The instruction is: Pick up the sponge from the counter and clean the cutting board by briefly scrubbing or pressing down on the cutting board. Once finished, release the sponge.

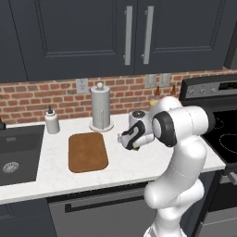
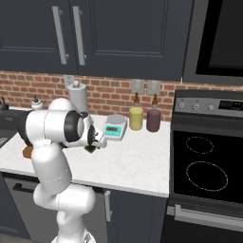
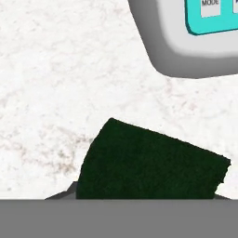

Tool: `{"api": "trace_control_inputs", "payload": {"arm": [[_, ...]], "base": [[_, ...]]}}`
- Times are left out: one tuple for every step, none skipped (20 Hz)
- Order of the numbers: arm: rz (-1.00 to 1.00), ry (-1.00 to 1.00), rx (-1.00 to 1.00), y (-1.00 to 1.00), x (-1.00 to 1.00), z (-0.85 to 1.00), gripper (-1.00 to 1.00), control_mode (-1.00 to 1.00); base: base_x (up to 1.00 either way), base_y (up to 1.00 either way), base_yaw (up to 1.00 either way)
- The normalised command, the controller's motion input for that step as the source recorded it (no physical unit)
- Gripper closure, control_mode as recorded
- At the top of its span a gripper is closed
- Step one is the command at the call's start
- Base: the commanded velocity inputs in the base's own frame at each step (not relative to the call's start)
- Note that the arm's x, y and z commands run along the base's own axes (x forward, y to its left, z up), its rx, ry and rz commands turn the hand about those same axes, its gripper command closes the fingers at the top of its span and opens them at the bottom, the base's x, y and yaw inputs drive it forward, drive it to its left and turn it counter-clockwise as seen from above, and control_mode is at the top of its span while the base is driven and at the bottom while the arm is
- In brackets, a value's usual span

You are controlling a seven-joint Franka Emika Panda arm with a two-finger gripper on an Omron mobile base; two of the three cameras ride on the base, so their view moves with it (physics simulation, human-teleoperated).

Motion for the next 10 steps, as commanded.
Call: {"api": "trace_control_inputs", "payload": {"arm": [[0.00,0.00,0.00,-0.41,0.00,-0.08,1.00,-1.00],[0.00,0.00,0.00,-0.38,0.00,-0.10,1.00,-1.00],[0.00,0.00,0.00,-0.40,0.00,-0.16,1.00,-1.00],[0.00,0.00,0.00,-0.33,0.00,-0.27,1.00,-1.00],[0.00,0.00,0.00,-0.29,0.00,-0.31,1.00,-1.00],[0.00,0.00,0.00,-0.17,0.00,-0.34,-1.00,-1.00],[0.00,0.00,0.00,-0.01,0.00,-0.36,-1.00,-1.00],[0.00,0.00,0.00,0.00,0.00,-0.23,-1.00,-1.00],[0.00,0.00,0.00,0.00,0.00,-0.06,-1.00,-1.00],[0.00,0.00,0.00,0.00,0.00,0.00,-1.00,-1.00]], "base": [[0.00,0.00,0.00],[0.00,0.00,0.00],[0.00,0.00,0.00],[0.00,0.00,0.00],[0.00,0.00,0.00],[0.00,0.00,0.00],[0.00,0.00,0.00],[0.00,0.00,0.00],[0.00,0.00,0.00],[0.00,0.00,0.00]]}}
